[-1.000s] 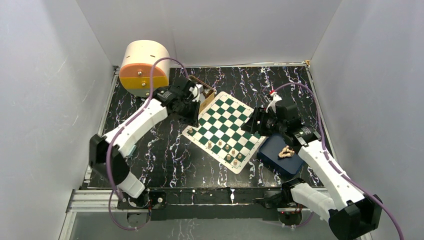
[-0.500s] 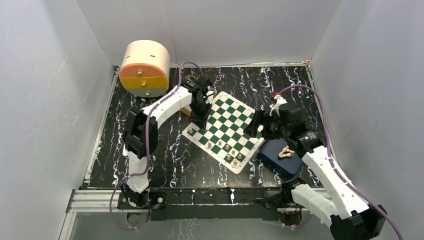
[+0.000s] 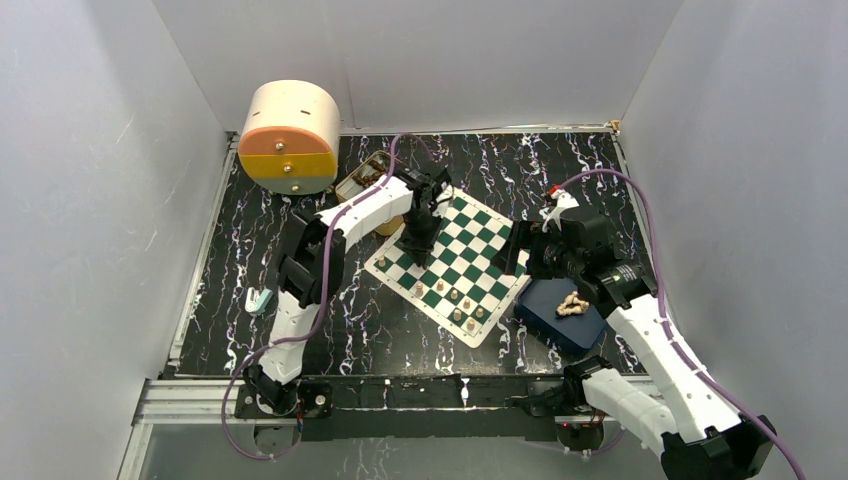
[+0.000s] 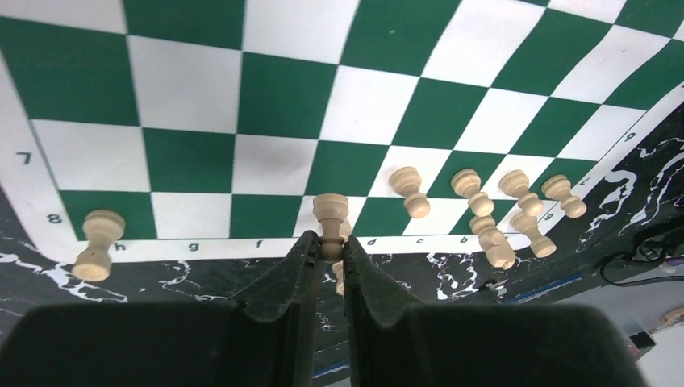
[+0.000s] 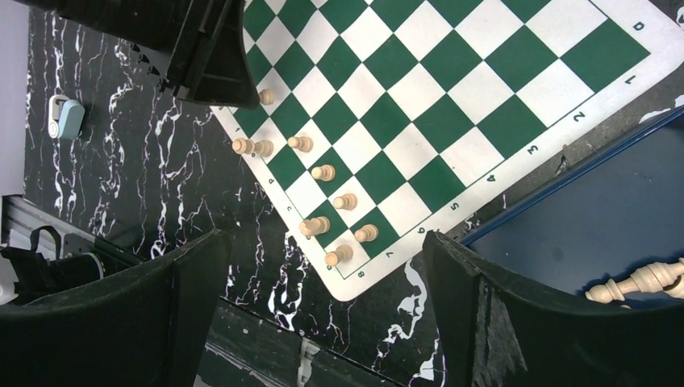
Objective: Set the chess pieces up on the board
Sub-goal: Place the chess piece on the chessboard.
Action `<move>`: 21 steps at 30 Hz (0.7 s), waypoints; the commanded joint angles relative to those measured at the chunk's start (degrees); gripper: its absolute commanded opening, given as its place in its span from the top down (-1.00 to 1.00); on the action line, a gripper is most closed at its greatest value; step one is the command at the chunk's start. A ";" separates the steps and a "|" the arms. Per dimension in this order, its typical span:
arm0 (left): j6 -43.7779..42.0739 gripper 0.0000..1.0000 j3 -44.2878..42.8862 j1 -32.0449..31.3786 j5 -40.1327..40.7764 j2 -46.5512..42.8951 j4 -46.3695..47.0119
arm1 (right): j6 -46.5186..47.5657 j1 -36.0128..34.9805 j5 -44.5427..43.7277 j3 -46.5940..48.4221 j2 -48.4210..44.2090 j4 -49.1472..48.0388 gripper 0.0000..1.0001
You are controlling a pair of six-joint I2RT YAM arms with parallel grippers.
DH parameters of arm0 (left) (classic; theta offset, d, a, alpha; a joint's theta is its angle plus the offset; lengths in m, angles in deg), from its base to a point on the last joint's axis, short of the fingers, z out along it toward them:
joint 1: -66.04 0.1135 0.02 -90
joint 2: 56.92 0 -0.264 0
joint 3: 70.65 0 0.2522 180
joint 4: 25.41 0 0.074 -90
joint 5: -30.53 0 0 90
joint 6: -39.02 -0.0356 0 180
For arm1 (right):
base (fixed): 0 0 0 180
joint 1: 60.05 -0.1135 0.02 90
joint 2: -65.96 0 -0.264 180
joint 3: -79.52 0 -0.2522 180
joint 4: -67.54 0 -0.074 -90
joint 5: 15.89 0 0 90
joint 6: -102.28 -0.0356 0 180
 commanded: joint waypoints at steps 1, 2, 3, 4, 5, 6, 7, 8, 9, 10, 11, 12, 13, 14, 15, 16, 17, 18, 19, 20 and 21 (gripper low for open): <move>0.56 1.00 -3.63 -1.81 0.91 0.47 -3.42 | 1.23 -0.24 -1.54 2.89 -1.36 -0.23 -0.97; 0.65 1.00 -3.92 -2.10 1.02 0.80 -3.50 | 1.33 -0.24 -1.61 2.89 -1.41 -0.23 -0.97; 0.66 1.00 -4.11 -2.46 1.14 1.11 -3.57 | 1.34 -0.18 -1.69 2.89 -1.42 -0.15 -0.97; 0.74 1.00 -4.27 -2.82 1.22 1.43 -3.73 | 1.34 -0.24 -1.77 2.91 -1.45 -0.16 -0.97; 0.68 1.00 -4.45 -3.09 1.26 1.79 -4.06 | 1.34 -0.23 -1.84 2.97 -1.51 -0.18 -0.97; 0.67 1.00 -4.63 -3.43 1.45 2.00 -4.41 | 1.34 -0.24 -1.88 2.97 -1.42 -0.14 -0.97; 0.66 1.00 -4.73 -3.66 1.78 2.19 -4.67 | 1.34 -0.25 -1.88 3.05 -1.42 -0.06 -0.97; 0.66 1.00 -4.81 -3.85 2.06 2.39 -5.01 | 1.40 -0.25 -1.96 3.02 -1.33 0.02 -0.97; 0.66 1.00 -4.86 -4.05 2.46 2.49 -5.30 | 1.43 -0.18 -2.03 3.06 -1.32 0.08 -0.97; 0.66 1.00 -4.89 -4.17 2.80 2.60 -5.62 | 1.43 -0.22 -2.06 3.00 -1.38 0.12 -0.97; 0.66 1.00 -4.96 -4.27 3.31 2.61 -5.90 | 1.39 -0.21 -2.06 2.98 -1.35 0.13 -0.97; 0.66 1.00 -4.95 -4.35 3.83 2.61 -6.12 | 1.35 -0.24 -2.16 2.90 -1.43 0.13 -0.97; 0.66 1.00 -4.89 -4.37 4.06 2.63 -6.28 | 1.42 -0.25 -2.21 2.89 -1.57 0.13 -0.97; 0.66 1.00 -4.82 -4.37 4.28 2.65 -6.38 | 1.47 -0.24 -2.31 2.81 -1.59 0.13 -0.97; 0.62 1.00 -4.78 -4.37 4.45 2.73 -6.42 | 1.44 -0.24 -2.33 2.78 -1.72 0.13 -0.97; 0.58 1.00 -4.79 -4.39 4.38 2.82 -6.43 | 1.43 -0.25 -2.40 2.80 -1.55 0.13 -0.97; 0.50 1.00 -4.83 -4.45 4.23 3.01 -6.43 | 1.43 -0.25 -2.41 2.80 -1.58 0.13 -0.97; 0.49 1.00 -4.86 -4.46 4.10 3.16 -6.43 | 1.43 -0.25 -2.52 2.88 -1.50 0.17 -0.97; 0.41 1.00 -5.00 -4.52 4.09 3.36 -6.47 | 1.43 -0.25 -2.48 3.01 -1.40 0.21 -0.97; 0.33 1.00 -5.08 -4.61 4.11 3.51 -6.47 | 1.45 -0.26 -2.46 3.06 -1.37 0.21 -0.97; 0.31 1.00 -5.27 -4.63 4.09 3.61 -6.51 | 1.40 -0.25 -2.50 3.14 -1.42 0.22 -0.97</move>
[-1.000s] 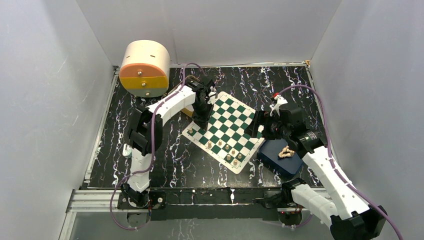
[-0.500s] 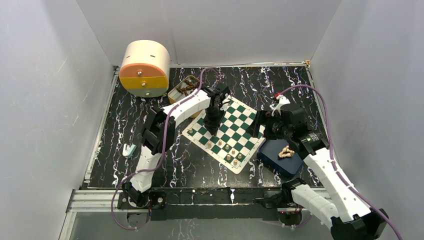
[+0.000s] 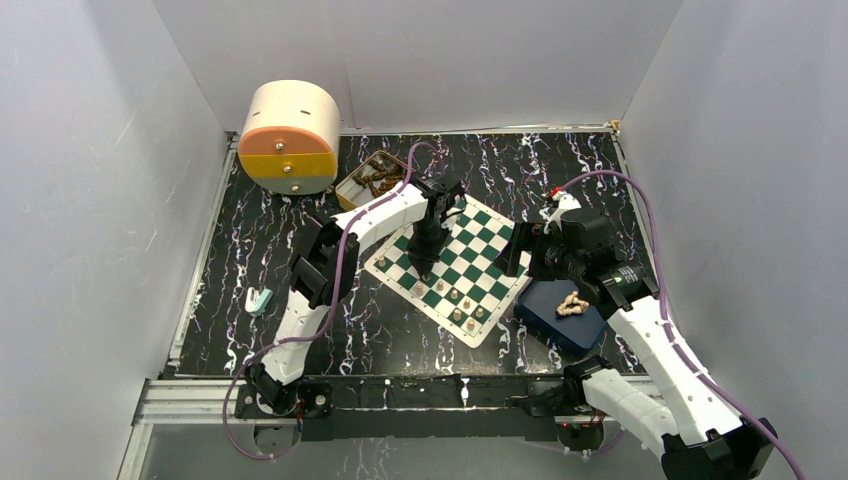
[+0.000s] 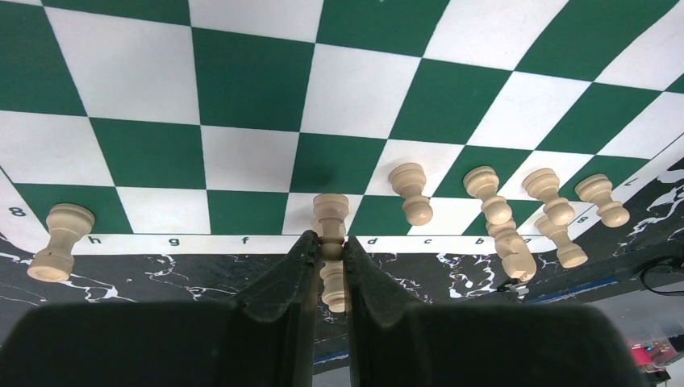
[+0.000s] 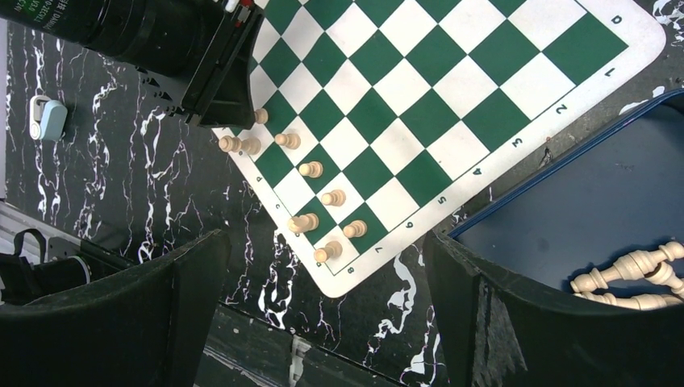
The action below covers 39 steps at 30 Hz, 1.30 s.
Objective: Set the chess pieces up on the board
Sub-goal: Place the chess piece on the chessboard.
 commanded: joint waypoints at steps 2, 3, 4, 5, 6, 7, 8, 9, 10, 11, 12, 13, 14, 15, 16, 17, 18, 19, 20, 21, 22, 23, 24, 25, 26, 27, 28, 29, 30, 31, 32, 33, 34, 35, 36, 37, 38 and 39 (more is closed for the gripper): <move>-0.12 1.00 -2.31 -0.39 0.66 -0.22 -2.21 | 0.79 -0.24 -0.96 3.15 -0.81 -1.34 -0.97; -0.14 1.00 -2.41 -0.39 0.74 -0.06 -2.28 | 0.73 -0.25 -0.99 3.10 -0.81 -1.34 -0.97; -0.29 1.00 -2.54 -0.39 0.80 0.11 -2.36 | 0.77 -0.25 -1.03 3.09 -0.77 -1.27 -0.97; -0.34 1.00 -2.67 -0.42 0.83 0.25 -2.45 | 0.77 -0.25 -1.00 3.04 -0.69 -1.26 -0.97; -0.34 1.00 -2.75 -0.44 0.89 0.39 -2.49 | 0.77 -0.25 -0.99 3.06 -0.65 -1.26 -0.97; -0.39 1.00 -2.81 -0.48 0.77 0.57 -2.50 | 0.77 -0.20 -1.02 3.06 -0.71 -1.33 -0.97; -0.43 1.00 -2.94 -0.48 0.62 0.67 -2.50 | 0.77 -0.17 -1.06 3.06 -0.73 -1.34 -0.97; -0.43 1.00 -2.95 -0.53 0.55 0.86 -2.50 | 0.73 -0.19 -1.08 3.05 -0.72 -1.34 -0.97; -0.43 1.00 -3.03 -0.56 0.49 0.98 -2.45 | 0.77 -0.24 -1.08 3.06 -0.58 -1.34 -0.97; -0.43 1.00 -3.04 -0.57 0.46 1.10 -2.49 | 0.77 -0.26 -1.12 3.06 -0.61 -1.34 -0.97; -0.39 0.99 -3.04 -0.61 0.46 1.19 -2.50 | 0.77 -0.20 -1.15 3.06 -0.52 -1.34 -0.97; -0.43 0.97 -3.12 -0.65 0.47 1.29 -2.50 | 0.90 -0.24 -1.15 3.06 -0.47 -1.34 -0.97; -0.37 0.95 -3.19 -0.66 0.50 1.39 -2.49 | 0.85 -0.22 -1.21 3.11 -0.50 -1.34 -0.97; -0.35 0.95 -3.30 -0.66 0.42 1.51 -2.43 | 0.84 -0.18 -1.24 3.10 -0.60 -1.27 -0.97; -0.35 0.95 -3.37 -0.70 0.47 1.60 -2.37 | 0.90 -0.24 -1.22 3.10 -0.64 -1.25 -0.97; -0.35 0.94 -3.46 -0.69 0.52 1.71 -2.41 | 0.87 -0.25 -1.25 3.02 -0.72 -1.25 -0.97; -0.35 0.93 -3.54 -0.74 0.52 1.83 -2.49 | 0.86 -0.21 -1.31 3.06 -0.75 -1.25 -0.97; -0.35 0.93 -3.64 -0.73 0.45 1.98 -2.50 | 0.86 -0.24 -1.34 3.06 -0.74 -1.25 -0.97; -0.35 0.92 -3.65 -0.74 0.42 2.03 -2.56 | 0.86 -0.25 -1.39 3.06 -0.76 -1.22 -0.97; -0.35 0.92 -3.72 -0.75 0.45 2.16 -2.58 | 0.91 -0.25 -1.35 3.06 -0.77 -1.17 -0.97; -0.35 0.91 -3.70 -0.75 0.43 2.25 -2.63 | 0.87 -0.25 -1.36 3.15 -0.80 -1.12 -0.97; -0.35 0.91 -3.74 -0.75 0.52 2.29 -2.67 | 0.86 -0.25 -1.39 3.15 -0.87 -1.08 -0.97; -0.35 0.91 -3.74 -0.75 0.55 2.36 -2.67 | 0.86 -0.25 -1.41 3.15 -0.82 -1.07 -0.97; -0.35 0.90 -3.78 -0.75 0.58 2.44 -2.75 | 0.91 -0.25 -1.49 3.15 -0.95 -1.07 -0.97; -0.39 0.90 -3.91 -0.75 0.61 2.55 -2.80 | 0.87 -0.25 -1.51 3.09 -0.96 -1.07 -0.97; -0.38 0.89 -3.91 -0.75 0.70 2.64 -2.79 | 0.86 -0.25 -1.56 3.04 -0.98 -1.07 -0.97; -0.43 0.88 -3.98 -0.75 0.82 2.69 -2.84 | 0.86 -0.20 -1.53 3.05 -0.97 -1.12 -0.97; -0.36 0.87 -4.00 -0.77 0.98 2.66 -2.85 | 0.86 -0.24 -1.52 3.04 -0.98 -1.08 -0.97; -0.35 0.84 -4.00 -0.77 1.06 2.70 -2.85 | 0.86 -0.23 -1.54 3.14 -0.96 -1.07 -0.97; -0.35 0.80 -4.13 -0.76 1.10 2.73 -2.85 | 0.86 -0.23 -1.52 3.15 -0.84 -1.07 -0.97; -0.39 0.74 -4.17 -0.82 1.09 2.80 -2.85 | 0.86 -0.23 -1.53 3.15 -0.89 -1.07 -0.97; -0.43 0.71 -4.32 -0.88 1.06 2.87 -2.85 | 0.86 -0.22 -1.52 3.15 -0.90 -1.12 -0.97; -0.51 0.70 -4.42 -0.84 1.03 2.94 -2.85 | 0.86 -0.22 -1.54 3.15 -0.82 -1.12 -0.97; -0.56 0.68 -4.53 -0.83 0.97 2.99 -2.85 | 0.86 -0.24 -1.54 3.06 -0.82 -1.16 -0.97; -0.60 0.67 -4.68 -0.83 0.98 3.00 -2.85 | 0.79 -0.20 -1.52 3.02 -0.81 -1.12 -0.97; -0.61 0.64 -4.81 -0.83 0.94 3.00 -2.85 | 0.77 -0.24 -1.47 2.98 -0.81 -1.08 -0.97; -0.61 0.62 -4.99 -0.83 0.98 3.08 -2.85 | 0.69 -0.22 -1.37 2.98 -0.71 -1.07 -0.97; -0.61 0.62 -5.24 -0.83 1.01 3.10 -2.85 | 0.63 -0.22 -1.35 2.90 -0.73 -1.13 -0.97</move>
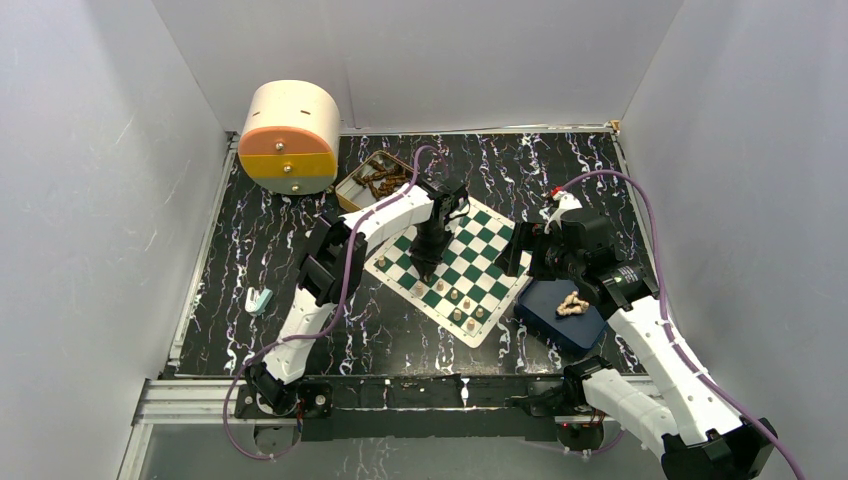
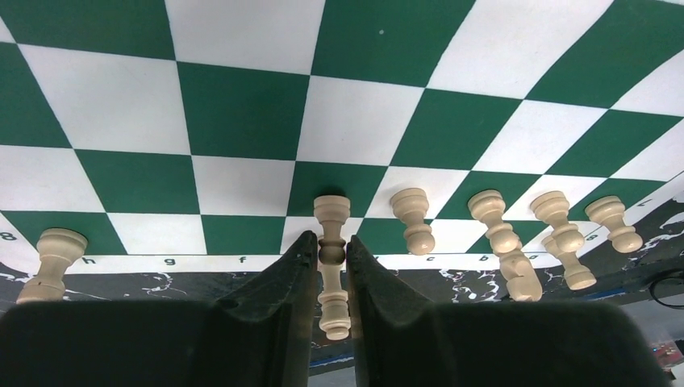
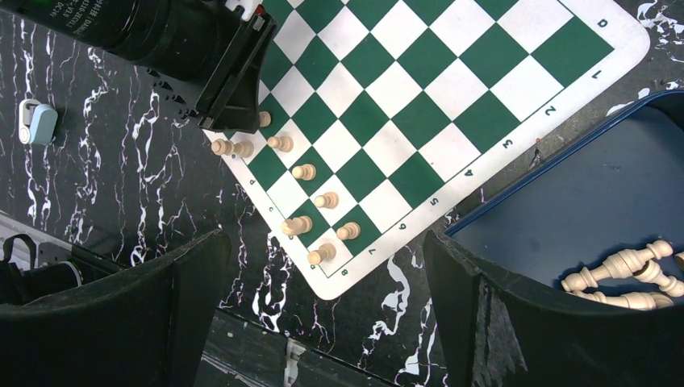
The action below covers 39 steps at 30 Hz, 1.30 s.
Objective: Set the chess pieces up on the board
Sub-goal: Place the chess piece on the chessboard, then pick up the chess piece from the storage box.
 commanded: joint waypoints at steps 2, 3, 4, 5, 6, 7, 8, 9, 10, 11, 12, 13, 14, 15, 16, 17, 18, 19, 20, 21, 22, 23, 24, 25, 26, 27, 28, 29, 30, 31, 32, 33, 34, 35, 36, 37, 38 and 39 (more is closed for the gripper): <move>-0.41 0.59 -2.79 -0.40 0.55 -0.22 -1.41 | 0.12 -0.24 -0.33 2.71 -0.71 -1.29 -0.97; -0.41 0.58 -3.01 -0.40 0.60 -0.11 -1.41 | 0.12 -0.21 -0.26 2.69 -0.69 -1.34 -0.97; -0.45 0.56 -3.23 -0.40 0.62 -0.12 -1.41 | 0.04 -0.26 -0.17 2.69 -0.72 -1.36 -0.97; -0.49 0.55 -3.33 -0.40 0.59 -0.10 -1.34 | 0.03 -0.20 -0.20 2.69 -0.71 -1.38 -0.97; -0.54 0.55 -3.36 -0.40 0.55 -0.06 -1.28 | 0.03 -0.24 -0.19 2.69 -0.71 -1.38 -0.97; -0.58 0.54 -3.44 -0.40 0.42 -0.06 -1.31 | 0.03 -0.22 -0.18 2.69 -0.59 -1.38 -0.97; -0.66 0.54 -3.45 -0.44 0.35 -0.06 -1.32 | -0.05 -0.23 -0.18 2.69 -0.61 -1.38 -0.97; -0.74 0.53 -3.51 -0.40 0.31 -0.06 -1.30 | -0.12 -0.20 -0.18 2.61 -0.48 -1.38 -0.97; -0.76 0.52 -3.58 -0.40 0.29 -0.18 -1.32 | -0.25 -0.19 -0.18 2.60 -0.41 -1.38 -0.97; -0.76 0.51 -3.68 -0.40 0.28 -0.26 -1.21 | -0.47 -0.24 -0.18 2.59 -0.33 -1.38 -0.97; -0.76 0.49 -3.79 -0.40 0.29 -0.63 -0.93 | -0.80 -0.21 -0.14 2.60 -0.09 -1.30 -0.97; -0.76 0.48 -3.82 -0.40 0.37 -1.12 -0.51 | -1.43 -0.20 -0.55 2.65 0.15 -1.11 -0.97; -0.64 0.46 -3.74 -0.40 0.54 -1.73 0.14 | -2.04 -0.22 -1.06 2.73 0.41 -0.74 -0.97; -0.47 0.44 -3.71 -0.33 0.73 -2.44 0.86 | -2.94 -0.23 -1.84 2.87 0.73 -0.25 -0.97; -0.28 0.42 -3.67 -0.31 0.99 -3.29 1.67 | -3.76 -0.24 -2.63 3.14 1.05 0.42 -0.97; -0.12 0.40 -3.58 -0.31 1.29 -4.16 2.59 | -5.16 -0.22 -3.71 3.42 1.37 1.57 -0.97; 0.14 0.38 -3.43 -0.24 1.72 -5.22 3.53 | -6.51 -0.24 -4.46 3.81 1.69 2.47 -0.97; 0.38 0.35 -3.14 -0.16 2.16 -6.38 4.65 | -7.40 -0.25 -6.32 4.41 2.08 3.39 -0.97; 0.57 0.33 -2.68 -0.02 2.74 -7.72 6.24 | -8.04 -0.17 -6.98 4.75 2.43 3.97 -0.97; 0.83 0.32 -1.90 0.15 3.42 -9.20 7.47 | -8.69 -0.24 -7.30 4.95 2.83 4.43 -0.97; 0.94 0.30 -0.97 0.29 4.05 -10.78 9.01 | -9.43 -0.19 -7.61 5.23 3.22 4.87 -0.97; 1.03 0.28 0.36 0.45 4.97 -12.70 10.73 | -10.06 -0.18 -7.68 5.31 3.54 5.16 -0.97; 1.08 0.23 1.82 0.58 5.82 -14.78 12.50 | -10.64 -0.24 -7.66 5.40 3.84 5.39 -0.97; 1.08 0.20 3.65 0.65 6.94 -16.92 14.62 | -11.21 -0.22 -7.65 5.46 3.97 5.62 -0.97; 0.94 0.17 5.62 0.72 8.43 -19.32 16.59 | -11.81 -0.24 -7.88 5.60 4.22 5.95 -0.97; 0.77 0.14 7.67 0.70 9.23 -21.64 18.76 | -12.43 -0.25 -8.32 5.71 4.44 6.47 -0.97; 0.59 0.09 10.45 0.72 10.37 -24.09 20.73 | -13.17 -0.30 -9.23 5.99 4.67 7.09 -0.97; 0.30 0.05 12.50 0.73 10.91 -26.46 22.55 | -13.99 -0.25 -10.29 6.26 4.80 7.81 -0.97; -0.01 0.01 14.63 0.73 11.42 -29.46 24.36 | -14.74 -0.20 -11.46 6.56 4.96 8.83 -0.97; -0.20 -0.04 16.89 0.74 12.07 -31.91 26.03 | -15.52 -0.24 -12.66 6.88 5.10 9.59 -0.97; -0.42 -0.11 18.97 0.80 12.74 -34.19 27.58 | -16.32 -0.17 -13.93 7.20 5.14 10.48 -0.97; -0.76 -0.19 21.31 0.79 13.23 -36.43 29.03 | -17.38 -0.15 -15.61 7.52 5.27 11.59 -0.97; -0.98 -0.25 23.45 0.83 13.74 -38.69 30.29 | -18.36 -0.12 -17.71 8.05 5.42 13.01 -0.97; -1.23 -0.29 25.34 0.83 14.18 -40.72 31.39 | -19.12 -0.15 -20.12 8.63 5.46 14.33 -0.97; -1.47 -0.32 27.30 0.81 14.48 -42.89 32.14 | -19.72 -0.16 -21.96 8.91 5.31 15.10 -0.97; -1.80 -0.35 28.93 0.83 14.57 -44.84 32.89 | -20.24 -0.03 -23.57 9.04 5.14 15.74 -0.97; -2.04 -0.39 30.67 0.89 14.63 -46.68 33.45 | -20.51 -0.03 -24.79 8.94 4.87 15.92 -0.97; -2.15 -0.47 32.45 0.85 14.75 -48.69 34.06 | -20.83 0.03 -25.65 8.82 4.66 15.95 -0.97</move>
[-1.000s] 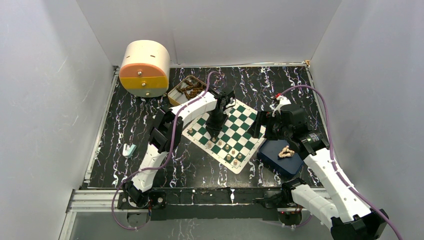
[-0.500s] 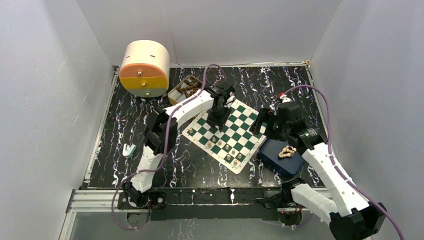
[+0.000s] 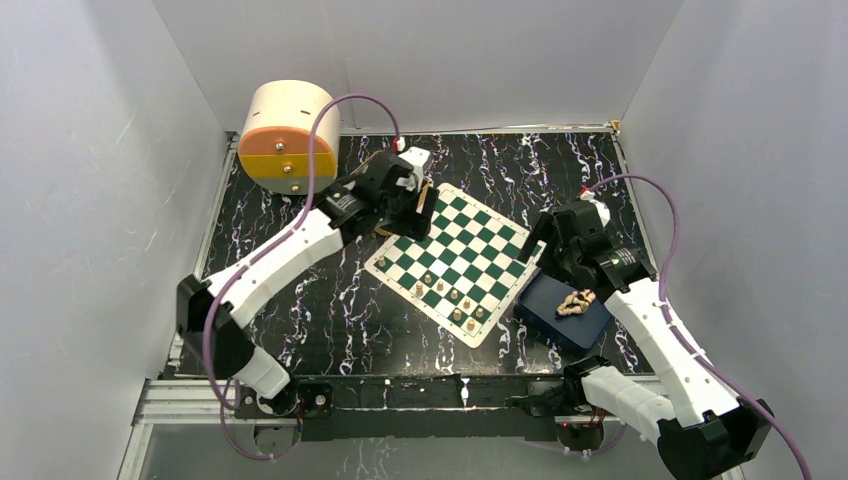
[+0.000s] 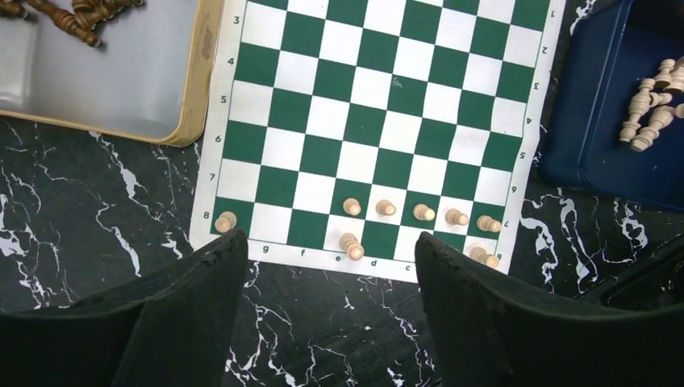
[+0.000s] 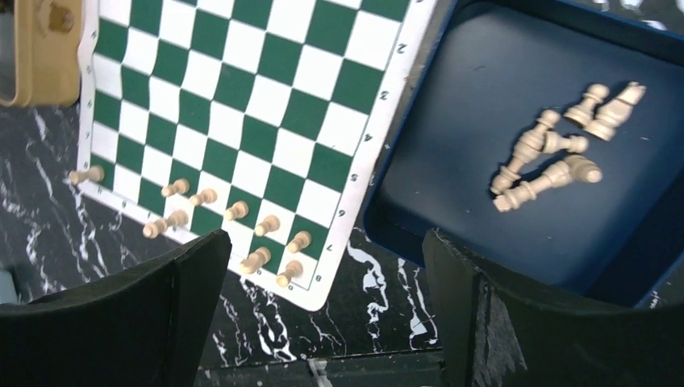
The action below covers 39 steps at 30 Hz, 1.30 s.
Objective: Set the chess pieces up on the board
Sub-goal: Pick up the chess piece from the storage box.
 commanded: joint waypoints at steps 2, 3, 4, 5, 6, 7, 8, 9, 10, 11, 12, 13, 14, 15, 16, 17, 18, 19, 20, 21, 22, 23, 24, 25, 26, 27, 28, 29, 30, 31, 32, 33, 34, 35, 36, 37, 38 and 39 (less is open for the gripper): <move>-1.47 -0.57 9.32 0.21 2.35 -10.00 5.70 | -4.42 0.21 -9.88 2.41 -1.14 3.13 -0.92; -1.47 -0.59 11.21 0.27 2.06 -12.06 6.35 | -5.01 0.31 -10.80 1.98 -1.06 3.35 -0.88; -1.43 -0.73 13.38 0.23 1.99 -13.99 6.96 | -5.68 0.47 -12.04 1.44 -0.89 3.74 -0.84; -1.28 -0.75 15.42 0.28 2.13 -16.06 7.64 | -6.38 0.66 -12.84 1.00 -0.66 4.12 -0.79; -1.13 -0.76 17.54 0.29 2.50 -17.95 8.48 | -6.80 0.88 -13.37 0.38 -0.53 4.43 -0.74; -1.04 -0.76 20.12 0.27 2.85 -19.99 9.17 | -7.17 1.08 -13.83 -0.15 -0.54 4.48 -0.67; -0.99 -0.76 21.95 0.25 3.26 -21.83 9.65 | -7.61 1.30 -14.42 -0.85 -0.68 4.49 -0.59; -1.03 -0.76 23.67 0.26 3.68 -24.17 10.26 | -7.94 1.66 -14.96 -1.60 -0.83 4.25 -0.51; -1.26 -0.76 25.31 0.23 4.28 -25.99 10.81 | -8.09 1.95 -15.31 -2.26 -1.01 3.96 -0.42; -1.44 -0.76 26.75 0.25 4.81 -27.62 11.39 | -8.18 2.31 -15.46 -3.00 -1.04 3.63 -0.33; -1.74 -0.77 28.28 0.29 5.22 -29.05 11.98 | -8.42 2.69 -15.74 -4.01 -1.04 3.32 -0.25; -1.93 -0.77 29.59 0.37 5.75 -30.40 12.49 | -8.57 3.00 -15.75 -4.71 -0.92 3.02 -0.17; -1.95 -0.78 30.84 0.35 6.32 -31.52 12.97 | -8.58 3.49 -15.62 -5.41 -0.84 2.59 -0.10; -1.89 -0.78 32.08 0.37 7.08 -32.49 13.47 | -8.61 3.81 -15.53 -6.10 -0.57 2.19 -0.04; -1.68 -0.78 33.14 0.33 7.95 -33.33 13.84 | -8.67 4.29 -15.59 -6.83 -0.35 1.81 0.01; -1.38 -0.79 34.23 0.33 9.00 -34.01 14.23 | -8.75 4.86 -15.56 -7.38 0.01 1.50 0.04; -0.93 -0.81 35.33 0.33 10.18 -34.74 14.72 | -8.74 5.59 -15.39 -7.85 0.43 1.12 0.07; -0.72 -0.83 36.33 0.37 11.20 -35.26 15.37 | -8.53 6.38 -15.36 -8.36 0.81 0.55 0.10; -0.46 -0.85 37.26 0.33 12.39 -35.72 15.81 | -8.14 7.10 -15.41 -8.88 1.13 0.05 0.13; -0.67 -0.87 38.00 0.33 13.43 -36.05 16.51 | -7.54 8.15 -15.35 -9.25 1.47 -0.45 0.16; -1.35 -0.90 39.07 0.33 13.90 -36.35 17.06 | -6.86 9.95 -14.93 -9.50 1.98 -0.88 0.18; -1.73 -0.91 39.94 0.37 14.53 -36.62 17.67 | -5.99 11.27 -14.31 -9.68 2.42 -1.46 0.19; -2.11 -0.93 40.74 0.36 15.12 -36.89 18.36 | -5.21 12.87 -13.39 -10.11 2.82 -2.29 0.20; -2.28 -0.93 41.51 0.37 15.36 -37.07 18.63 | -4.42 14.67 -12.39 -10.75 3.20 -3.21 0.21; -2.53 -0.93 41.95 0.35 15.22 -37.15 18.71 | -3.80 16.78 -10.74 -11.41 3.71 -4.30 0.22; -2.83 -0.93 42.12 0.34 14.72 -37.15 18.48 | -3.08 19.00 -8.43 -11.88 4.34 -5.26 0.23; -3.28 -0.93 41.88 0.33 13.93 -37.03 18.13 | -2.79 20.69 -6.06 -12.25 4.99 -6.06 0.24; -3.66 -0.93 41.63 0.34 13.36 -36.94 17.78 | -2.66 22.19 -4.72 -12.75 5.65 -6.98 0.25; -4.01 -0.92 41.30 0.35 12.88 -36.89 17.45 | -2.58 22.97 -3.92 -13.17 6.32 -7.77 0.26; -4.57 -0.92 41.10 0.37 12.43 -36.95 17.24 | -2.61 24.39 -3.46 -13.87 7.00 -8.95 0.27; -5.22 -0.91 41.05 0.35 12.17 -37.16 17.12 | -2.58 25.45 -2.99 -14.36 7.72 -9.76 0.27; -5.63 -0.91 41.06 0.33 12.13 -37.42 17.12 | -2.54 26.15 -2.34 -14.63 8.49 -10.42 0.27; -6.12 -0.91 41.14 0.36 12.13 -37.68 17.06 | -2.40 26.57 -1.86 -14.71 9.31 -10.99 0.28; -6.51 -0.91 41.22 0.37 12.17 -37.94 17.00 | -2.28 26.72 -1.70 -14.76 10.03 -11.36 0.28; -6.72 -0.90 41.23 0.35 12.46 -38.18 16.88 | -2.25 26.73 -1.79 -14.77 10.83 -11.75 0.28; -6.86 -0.90 41.23 0.36 12.80 -38.35 16.77 | -2.26 26.74 -2.10 -14.80 11.59 -12.03 0.29; -6.94 -0.90 41.23 0.37 13.21 -38.56 16.63 | -2.19 26.71 -2.31 -14.87 12.21 -12.37 0.28; -7.04 -0.90 41.23 0.35 13.46 -38.70 16.66 | -2.02 26.81 -2.31 -15.03 12.75 -12.72 0.28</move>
